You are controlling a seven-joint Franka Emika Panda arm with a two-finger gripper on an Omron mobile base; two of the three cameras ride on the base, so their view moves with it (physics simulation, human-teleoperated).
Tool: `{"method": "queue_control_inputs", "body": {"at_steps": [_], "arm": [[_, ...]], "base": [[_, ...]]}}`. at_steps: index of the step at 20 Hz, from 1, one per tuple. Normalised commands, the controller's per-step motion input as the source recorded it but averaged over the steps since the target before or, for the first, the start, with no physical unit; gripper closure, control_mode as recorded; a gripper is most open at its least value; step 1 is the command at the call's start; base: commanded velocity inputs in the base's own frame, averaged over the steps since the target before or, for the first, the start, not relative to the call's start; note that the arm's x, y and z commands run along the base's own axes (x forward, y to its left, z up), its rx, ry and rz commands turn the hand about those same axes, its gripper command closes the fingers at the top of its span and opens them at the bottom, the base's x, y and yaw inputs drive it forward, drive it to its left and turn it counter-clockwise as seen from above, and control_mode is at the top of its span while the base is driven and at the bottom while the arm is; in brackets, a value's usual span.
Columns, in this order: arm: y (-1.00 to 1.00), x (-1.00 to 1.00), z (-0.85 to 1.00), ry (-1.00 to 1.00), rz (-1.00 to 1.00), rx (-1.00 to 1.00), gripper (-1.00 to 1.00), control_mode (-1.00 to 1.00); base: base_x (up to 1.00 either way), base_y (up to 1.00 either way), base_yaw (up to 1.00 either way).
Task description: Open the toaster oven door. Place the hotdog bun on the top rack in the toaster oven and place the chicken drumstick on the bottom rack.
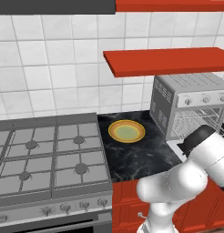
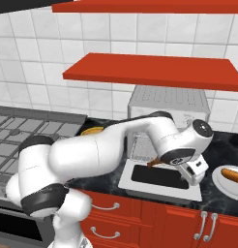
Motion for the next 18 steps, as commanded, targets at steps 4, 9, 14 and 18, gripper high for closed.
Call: {"method": "queue_control_inputs", "body": {"at_steps": [4, 9, 14, 18], "arm": [[0.40, -0.05, -0.26, 0.04, 0.05, 0.00, -1.00, -1.00], [0.23, 0.00, -0.19, 0.02, 0.08, 0.00, -1.00, -1.00], [0.12, 0.01, -0.11, 0.03, 0.11, 0.00, -1.00, -1.00], [0.09, 0.10, -0.04, 0.02, 0.13, 0.00, -1.00, -1.00]], "base": [[0.00, 0.00, 0.00], [0.00, 0.00, 0.00], [0.00, 0.00, 0.00], [0.00, 0.00, 0.00]]}}
